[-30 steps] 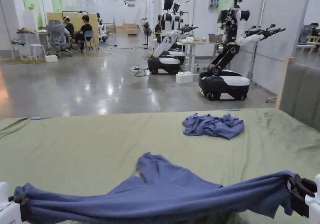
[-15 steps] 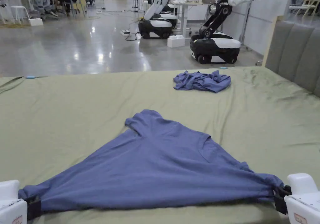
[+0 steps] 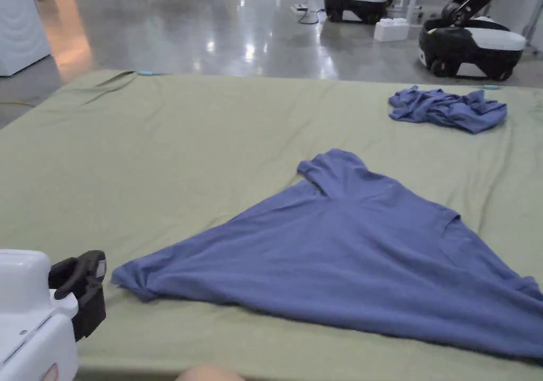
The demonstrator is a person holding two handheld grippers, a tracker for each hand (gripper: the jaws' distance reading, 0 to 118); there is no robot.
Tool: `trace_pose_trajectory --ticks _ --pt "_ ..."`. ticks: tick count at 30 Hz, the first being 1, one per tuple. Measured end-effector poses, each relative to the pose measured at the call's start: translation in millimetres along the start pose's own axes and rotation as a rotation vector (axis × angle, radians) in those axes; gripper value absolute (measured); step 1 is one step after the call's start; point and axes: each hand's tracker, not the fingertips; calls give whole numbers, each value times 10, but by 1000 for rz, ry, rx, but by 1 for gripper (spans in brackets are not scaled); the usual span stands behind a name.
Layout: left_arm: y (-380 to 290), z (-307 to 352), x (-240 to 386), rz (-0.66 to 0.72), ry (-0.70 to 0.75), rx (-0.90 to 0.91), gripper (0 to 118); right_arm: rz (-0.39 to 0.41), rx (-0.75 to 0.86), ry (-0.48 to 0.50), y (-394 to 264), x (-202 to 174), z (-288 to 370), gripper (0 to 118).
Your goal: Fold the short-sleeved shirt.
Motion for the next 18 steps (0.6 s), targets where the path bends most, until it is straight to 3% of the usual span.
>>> trace_pose_trajectory --ticks 4,6,9,11,12,15,16,18 --pt "-555 -359 -261 103 -11 -103 0 40 31 113 135 -503 -89 3" --pt "-469 -354 -319 89 46 -166 0 45 23 161 184 -640 -195 3" --pt "-485 -808 -554 257 -13 -256 0 65 4 208 244 -844 -348 3" --pt "-489 -1164 -609 261 -11 -338 5 73 -1 232 279 -927 -419 3" --pt "-508 -1320 -627 250 -22 -364 37 78 -6 240 293 -973 -448 3" --pt "-495 -1775 -616 199 32 -399 88 102 -18 271 338 -1079 -517 3" --pt "-549 -1869 -621 203 34 -424 116 111 -19 273 349 -1115 -538 3" --pt "-562 -2020 -616 231 26 -444 117 116 -24 282 379 -1133 -553 3"
